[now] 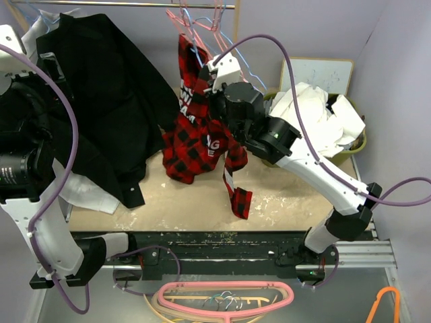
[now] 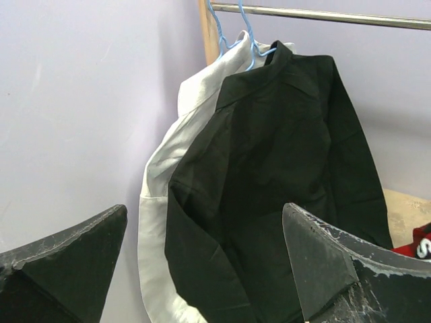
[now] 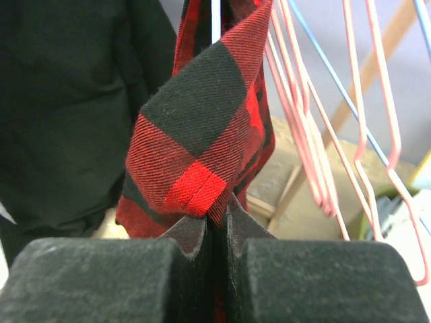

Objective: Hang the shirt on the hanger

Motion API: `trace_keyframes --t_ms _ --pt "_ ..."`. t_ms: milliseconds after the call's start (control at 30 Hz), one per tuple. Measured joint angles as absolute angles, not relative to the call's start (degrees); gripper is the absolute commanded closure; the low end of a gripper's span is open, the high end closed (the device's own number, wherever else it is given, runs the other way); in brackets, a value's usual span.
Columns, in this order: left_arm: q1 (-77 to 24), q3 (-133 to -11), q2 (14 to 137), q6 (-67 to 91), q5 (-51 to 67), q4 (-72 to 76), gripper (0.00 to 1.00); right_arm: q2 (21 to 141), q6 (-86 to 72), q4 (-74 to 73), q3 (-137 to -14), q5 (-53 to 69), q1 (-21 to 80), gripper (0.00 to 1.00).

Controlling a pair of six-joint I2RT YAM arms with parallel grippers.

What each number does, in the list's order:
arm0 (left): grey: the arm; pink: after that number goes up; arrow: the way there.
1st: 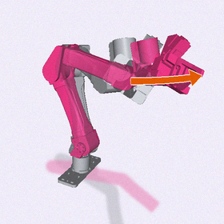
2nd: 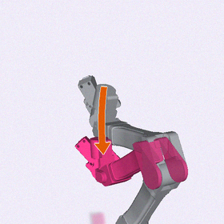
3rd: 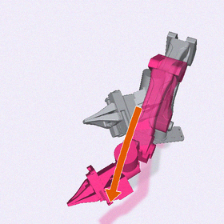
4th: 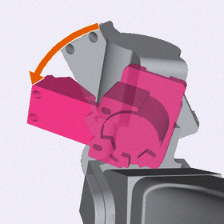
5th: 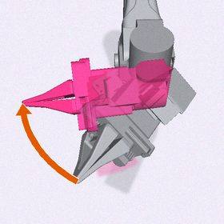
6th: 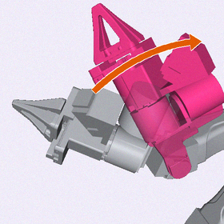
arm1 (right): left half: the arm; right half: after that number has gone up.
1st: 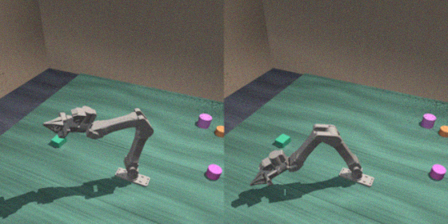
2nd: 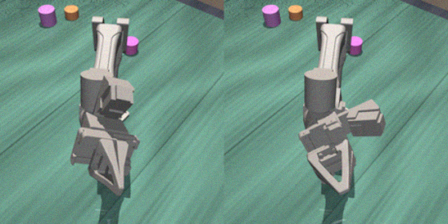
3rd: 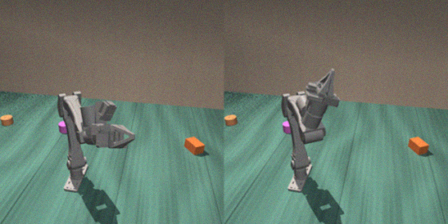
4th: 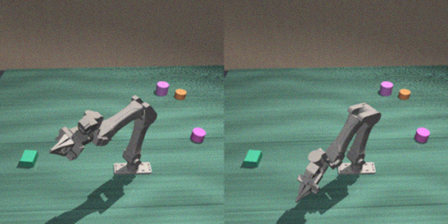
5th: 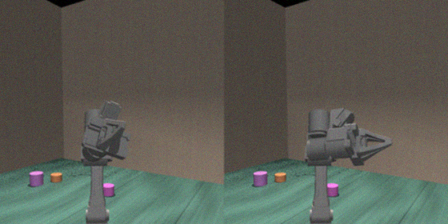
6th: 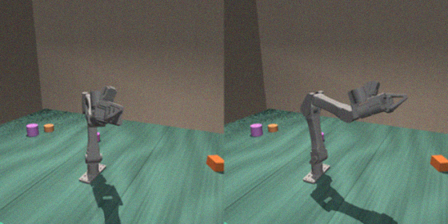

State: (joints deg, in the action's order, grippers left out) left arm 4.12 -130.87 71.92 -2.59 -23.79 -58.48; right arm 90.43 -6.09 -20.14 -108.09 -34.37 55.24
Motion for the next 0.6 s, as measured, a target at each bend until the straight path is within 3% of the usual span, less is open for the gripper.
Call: trace_keyframes --t_ms 233,600 --pt "4.14 -128.75 69.80 -3.27 -23.03 -57.84 0.01 92.64 -2.11 -15.90 -111.59 -24.93 55.92 1.00" --pt "4.49 -128.77 69.65 -5.61 -23.27 -57.34 0.01 110.61 -2.02 -17.89 -138.82 -20.29 54.08 1.00"
